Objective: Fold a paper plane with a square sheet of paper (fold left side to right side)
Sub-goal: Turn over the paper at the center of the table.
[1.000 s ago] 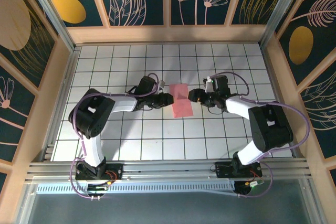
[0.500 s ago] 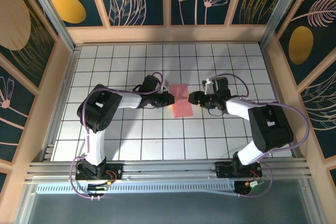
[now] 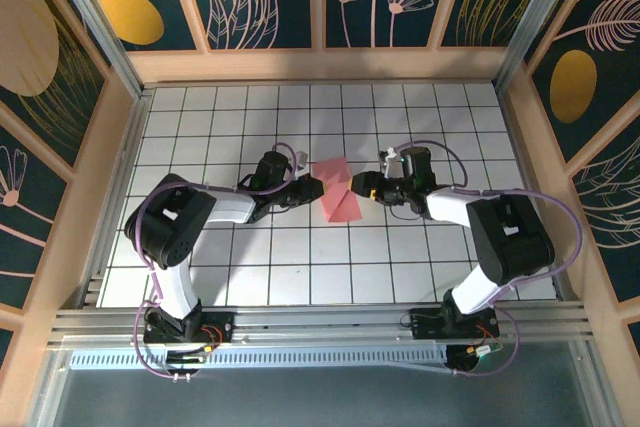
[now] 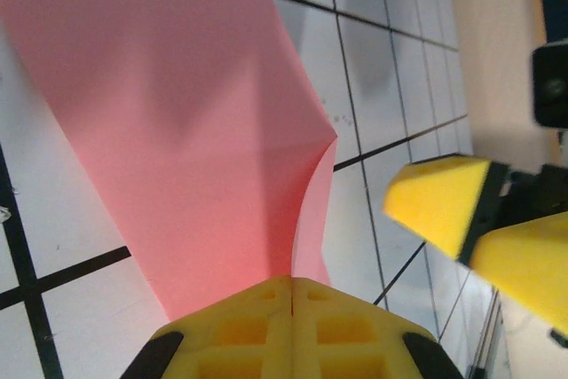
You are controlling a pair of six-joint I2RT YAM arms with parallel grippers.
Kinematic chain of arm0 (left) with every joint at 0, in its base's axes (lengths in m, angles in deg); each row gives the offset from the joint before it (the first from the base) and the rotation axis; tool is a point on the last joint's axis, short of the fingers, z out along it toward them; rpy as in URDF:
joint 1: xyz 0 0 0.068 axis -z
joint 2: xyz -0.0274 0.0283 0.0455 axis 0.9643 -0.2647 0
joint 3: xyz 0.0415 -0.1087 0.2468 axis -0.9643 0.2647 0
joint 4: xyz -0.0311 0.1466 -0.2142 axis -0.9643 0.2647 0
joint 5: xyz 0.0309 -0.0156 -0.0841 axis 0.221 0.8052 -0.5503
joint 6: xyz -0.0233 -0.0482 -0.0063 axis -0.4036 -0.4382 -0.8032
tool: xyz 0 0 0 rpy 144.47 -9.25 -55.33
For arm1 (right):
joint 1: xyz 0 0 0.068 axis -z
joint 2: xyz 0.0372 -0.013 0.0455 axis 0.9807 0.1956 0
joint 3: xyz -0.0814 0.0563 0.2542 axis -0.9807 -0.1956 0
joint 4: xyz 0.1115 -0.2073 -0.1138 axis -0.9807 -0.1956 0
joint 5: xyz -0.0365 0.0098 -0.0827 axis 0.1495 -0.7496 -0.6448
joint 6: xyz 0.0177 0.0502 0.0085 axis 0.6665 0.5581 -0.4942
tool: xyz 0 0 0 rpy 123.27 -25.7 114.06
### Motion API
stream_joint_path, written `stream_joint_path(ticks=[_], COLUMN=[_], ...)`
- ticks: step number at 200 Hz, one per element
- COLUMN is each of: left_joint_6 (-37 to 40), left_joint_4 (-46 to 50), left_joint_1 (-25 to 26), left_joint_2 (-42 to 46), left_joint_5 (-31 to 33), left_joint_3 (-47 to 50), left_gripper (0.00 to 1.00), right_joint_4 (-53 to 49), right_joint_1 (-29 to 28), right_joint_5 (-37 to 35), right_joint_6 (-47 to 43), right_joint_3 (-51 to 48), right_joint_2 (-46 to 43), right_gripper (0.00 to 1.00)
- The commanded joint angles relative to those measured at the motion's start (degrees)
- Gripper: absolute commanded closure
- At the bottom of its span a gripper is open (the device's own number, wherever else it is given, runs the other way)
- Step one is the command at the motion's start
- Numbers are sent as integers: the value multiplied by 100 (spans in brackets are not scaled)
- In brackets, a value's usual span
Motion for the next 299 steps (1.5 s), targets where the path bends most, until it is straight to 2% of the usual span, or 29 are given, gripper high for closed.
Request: stream_joint_path(ticks=[1, 65, 114, 153, 189, 221, 250, 268, 299], left_joint_6=[-256, -406, -427, -316, -48, 25, -25, -305, -1386], left_joint_4=[-731, -945, -869, -584, 133, 506, 362, -254, -2071], left_joint_1=[-2, -6, -1, -8, -52, -163, -247, -263, -222], left_joint_2=[204, 172, 25, 320, 1309, 2398, 3144, 3307, 2864], left_joint_5=[159, 134, 236, 640, 1221, 1605, 1489, 1000, -14], left_joint_3=[188, 421, 439, 525, 589, 708, 765, 817, 810], left_gripper=[98, 98, 94, 74, 51, 29, 11, 4, 2], right_joint_4=[489, 1335, 1805, 1913, 1911, 1974, 2395, 2931, 3640], right_joint_1=[-144, -380, -480, -478, -438, -194, 85, 208, 249], right_joint_5=[125, 329, 391, 238, 18, -27, 316, 565, 689], right_joint_6=[233, 725, 942, 893, 671, 484, 707, 1143, 1945], right_joint_3=[102, 445, 618, 539, 476, 452, 454, 419, 385], right_joint_2=[268, 982, 1355, 1328, 799, -49, -804, -1158, -1501], right_gripper=[35, 36, 49, 74, 100, 100, 100, 100, 100])
